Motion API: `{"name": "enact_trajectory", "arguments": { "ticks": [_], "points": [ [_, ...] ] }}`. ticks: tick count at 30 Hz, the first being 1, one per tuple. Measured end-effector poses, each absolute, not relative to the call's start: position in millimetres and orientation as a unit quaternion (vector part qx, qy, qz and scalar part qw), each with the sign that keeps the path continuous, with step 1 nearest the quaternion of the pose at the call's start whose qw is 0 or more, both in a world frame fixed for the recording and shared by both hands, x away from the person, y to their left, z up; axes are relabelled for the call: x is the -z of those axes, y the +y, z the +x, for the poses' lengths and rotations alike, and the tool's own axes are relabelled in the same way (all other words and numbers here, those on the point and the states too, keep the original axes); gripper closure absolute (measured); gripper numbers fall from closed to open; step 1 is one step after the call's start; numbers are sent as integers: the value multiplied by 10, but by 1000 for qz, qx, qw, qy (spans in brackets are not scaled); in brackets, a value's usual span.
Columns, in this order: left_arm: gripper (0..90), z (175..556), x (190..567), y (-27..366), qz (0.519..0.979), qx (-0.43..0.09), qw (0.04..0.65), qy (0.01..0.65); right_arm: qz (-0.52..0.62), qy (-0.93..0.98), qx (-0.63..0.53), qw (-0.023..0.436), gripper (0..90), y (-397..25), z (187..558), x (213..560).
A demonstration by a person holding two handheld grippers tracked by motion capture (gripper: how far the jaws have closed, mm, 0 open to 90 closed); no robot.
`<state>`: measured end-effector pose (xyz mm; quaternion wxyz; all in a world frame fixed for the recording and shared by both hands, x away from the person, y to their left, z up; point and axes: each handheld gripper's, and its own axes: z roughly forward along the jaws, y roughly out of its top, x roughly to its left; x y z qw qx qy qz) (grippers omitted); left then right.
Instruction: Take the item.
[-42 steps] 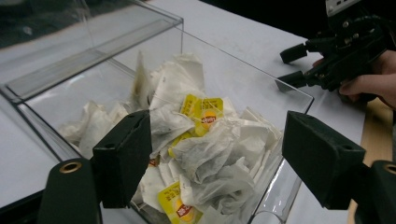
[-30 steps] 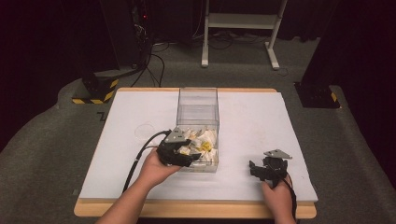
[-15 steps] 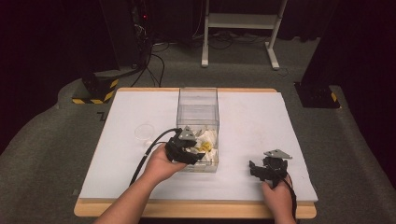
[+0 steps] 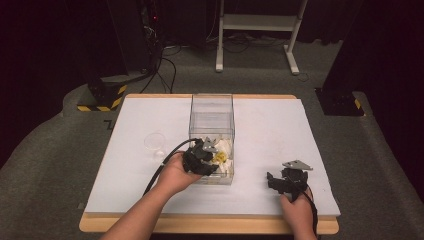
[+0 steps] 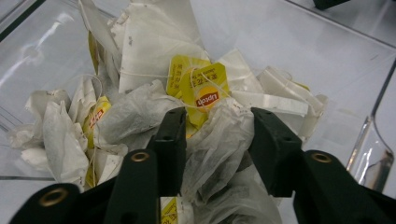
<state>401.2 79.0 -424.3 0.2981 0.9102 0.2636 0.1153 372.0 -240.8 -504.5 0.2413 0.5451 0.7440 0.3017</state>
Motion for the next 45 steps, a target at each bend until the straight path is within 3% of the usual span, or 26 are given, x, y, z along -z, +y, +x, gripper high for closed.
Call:
{"name": "enact_trajectory", "arguments": {
  "ticks": [7, 15, 33, 45],
  "points": [
    [758, 3967, 4233, 799, 908, -129, 304, 258, 545, 744, -302, 241, 133, -2408, 3720, 5045],
    [872, 3929, 4205, 888, 891, -140, 341, 266, 545, 744, -302, 241, 133, -2408, 3720, 5045],
    [884, 3825, 4134, 1263, 825, -142, 462, 293, 545, 744, -302, 241, 132, -2408, 3720, 5045],
    [883, 3773, 4127, 1371, 794, -143, 507, 302, 545, 744, -302, 241, 132, -2408, 3720, 5045]
  ]
}}
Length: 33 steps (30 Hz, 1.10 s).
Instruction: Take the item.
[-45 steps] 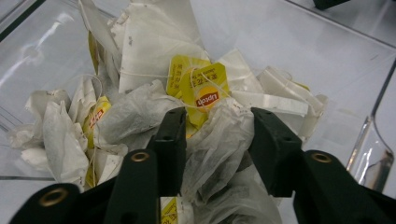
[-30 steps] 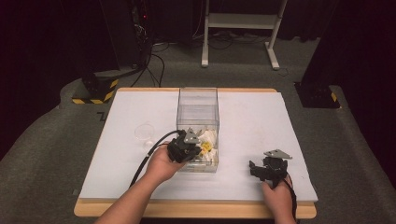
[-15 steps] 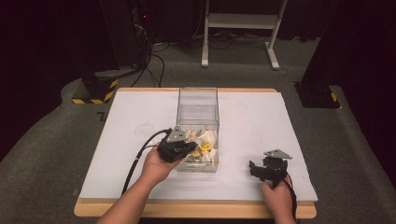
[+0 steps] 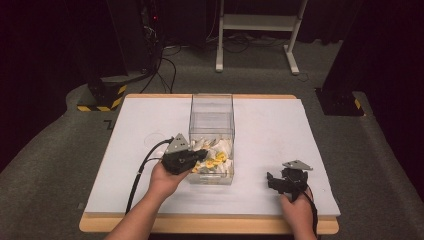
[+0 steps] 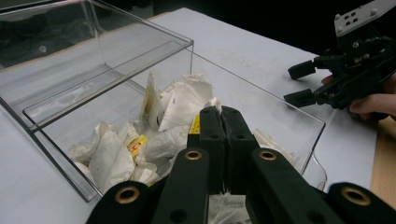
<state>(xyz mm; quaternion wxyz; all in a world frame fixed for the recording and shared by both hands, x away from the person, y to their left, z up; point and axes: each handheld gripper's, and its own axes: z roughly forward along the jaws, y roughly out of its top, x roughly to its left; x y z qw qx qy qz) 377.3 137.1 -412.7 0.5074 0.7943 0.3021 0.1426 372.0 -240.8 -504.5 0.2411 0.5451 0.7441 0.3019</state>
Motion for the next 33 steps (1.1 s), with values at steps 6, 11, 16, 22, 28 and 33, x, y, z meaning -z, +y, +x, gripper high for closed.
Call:
{"name": "enact_trajectory", "arguments": {
  "ticks": [6, 11, 16, 22, 28, 33],
  "points": [
    [884, 3749, 4118, 1401, 786, -144, 521, 300, 545, 744, -302, 241, 133, -2408, 3720, 5045],
    [884, 3730, 4105, 1424, 779, -143, 532, 301, 545, 744, -302, 241, 132, -2409, 3721, 5046],
    [883, 3714, 4083, 1450, 772, -145, 540, 302, 545, 744, -302, 242, 132, -2409, 3721, 5046],
    [883, 3699, 4055, 1480, 763, -153, 550, 302, 545, 744, -302, 242, 132, -2408, 3720, 5046],
    [884, 3678, 4027, 1498, 757, -160, 558, 300, 545, 744, -302, 241, 132, -2408, 3720, 5045],
    [883, 3671, 4007, 1509, 754, -162, 563, 298, 545, 744, -302, 242, 132, -2408, 3720, 5046]
  ]
}}
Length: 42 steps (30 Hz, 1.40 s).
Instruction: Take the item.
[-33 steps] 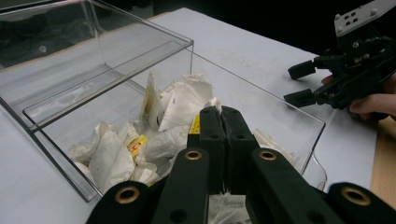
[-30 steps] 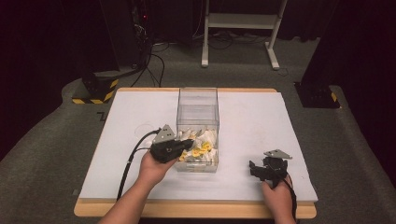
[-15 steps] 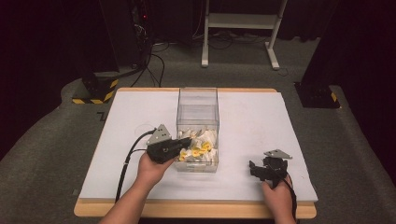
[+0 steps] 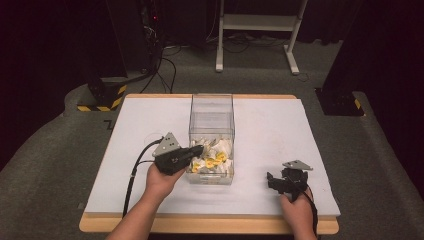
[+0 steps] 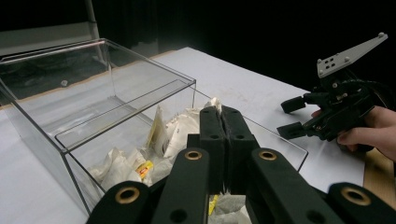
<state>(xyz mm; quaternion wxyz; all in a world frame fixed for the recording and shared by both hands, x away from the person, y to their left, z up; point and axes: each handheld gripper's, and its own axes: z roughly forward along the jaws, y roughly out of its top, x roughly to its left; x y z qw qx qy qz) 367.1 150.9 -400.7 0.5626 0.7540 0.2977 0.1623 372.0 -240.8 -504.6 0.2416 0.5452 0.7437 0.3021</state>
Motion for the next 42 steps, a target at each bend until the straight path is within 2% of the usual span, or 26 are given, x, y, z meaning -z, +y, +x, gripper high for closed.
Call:
{"name": "enact_trajectory", "arguments": {
  "ticks": [12, 42],
  "points": [
    [884, 3654, 3932, 1572, 739, -166, 580, 301, 545, 744, -302, 241, 132, -2408, 3720, 5045],
    [884, 3674, 3898, 1780, 731, -181, 577, 316, 545, 744, -302, 241, 132, -2407, 3719, 5045]
  ]
}}
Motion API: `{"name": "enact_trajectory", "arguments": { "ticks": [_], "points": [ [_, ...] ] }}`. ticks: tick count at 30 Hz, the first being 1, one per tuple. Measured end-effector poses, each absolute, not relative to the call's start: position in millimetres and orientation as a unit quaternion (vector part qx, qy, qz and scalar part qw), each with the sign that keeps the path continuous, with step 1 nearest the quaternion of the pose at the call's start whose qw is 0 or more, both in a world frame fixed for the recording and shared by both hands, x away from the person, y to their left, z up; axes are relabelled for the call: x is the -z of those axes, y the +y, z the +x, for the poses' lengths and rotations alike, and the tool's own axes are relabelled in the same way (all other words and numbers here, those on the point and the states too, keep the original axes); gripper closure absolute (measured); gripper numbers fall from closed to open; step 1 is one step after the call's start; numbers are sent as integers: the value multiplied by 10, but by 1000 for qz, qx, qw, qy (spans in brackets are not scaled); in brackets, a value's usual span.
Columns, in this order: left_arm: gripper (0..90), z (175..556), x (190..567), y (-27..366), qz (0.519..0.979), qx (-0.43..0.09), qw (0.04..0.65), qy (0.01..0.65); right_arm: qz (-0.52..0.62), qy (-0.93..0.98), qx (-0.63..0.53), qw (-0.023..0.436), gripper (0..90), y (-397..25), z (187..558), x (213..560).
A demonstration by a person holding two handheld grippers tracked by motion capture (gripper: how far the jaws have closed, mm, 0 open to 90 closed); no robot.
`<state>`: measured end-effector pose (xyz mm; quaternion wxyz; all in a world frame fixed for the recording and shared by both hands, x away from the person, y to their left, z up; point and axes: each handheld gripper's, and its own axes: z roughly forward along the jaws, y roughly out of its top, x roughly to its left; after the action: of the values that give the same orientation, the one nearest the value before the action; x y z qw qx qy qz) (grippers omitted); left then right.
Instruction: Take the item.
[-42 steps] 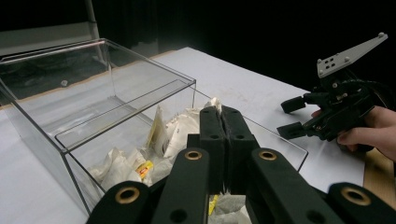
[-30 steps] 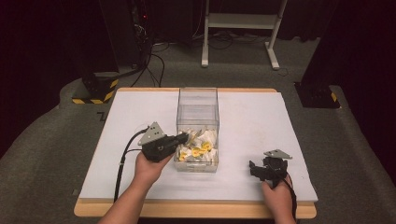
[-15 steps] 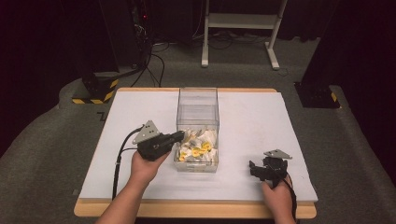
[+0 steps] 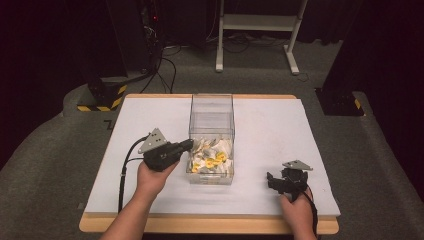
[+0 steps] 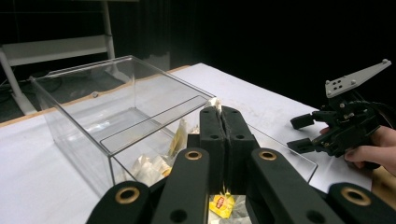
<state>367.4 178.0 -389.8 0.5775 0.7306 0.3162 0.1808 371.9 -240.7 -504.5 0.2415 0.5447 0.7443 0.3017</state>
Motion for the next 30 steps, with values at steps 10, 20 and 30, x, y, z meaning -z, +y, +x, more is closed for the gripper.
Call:
{"name": "enact_trajectory", "arguments": {
  "ticks": [10, 20, 30],
  "points": [
    [883, 3677, 3891, 1935, 727, -193, 573, 326, 545, 744, -302, 242, 132, -2406, 3719, 5045],
    [884, 3690, 3905, 2137, 717, -205, 571, 344, 545, 744, -302, 242, 133, -2407, 3719, 5045],
    [884, 3709, 3884, 2364, 710, -223, 564, 358, 545, 744, -302, 242, 133, -2406, 3718, 5046]
  ]
}}
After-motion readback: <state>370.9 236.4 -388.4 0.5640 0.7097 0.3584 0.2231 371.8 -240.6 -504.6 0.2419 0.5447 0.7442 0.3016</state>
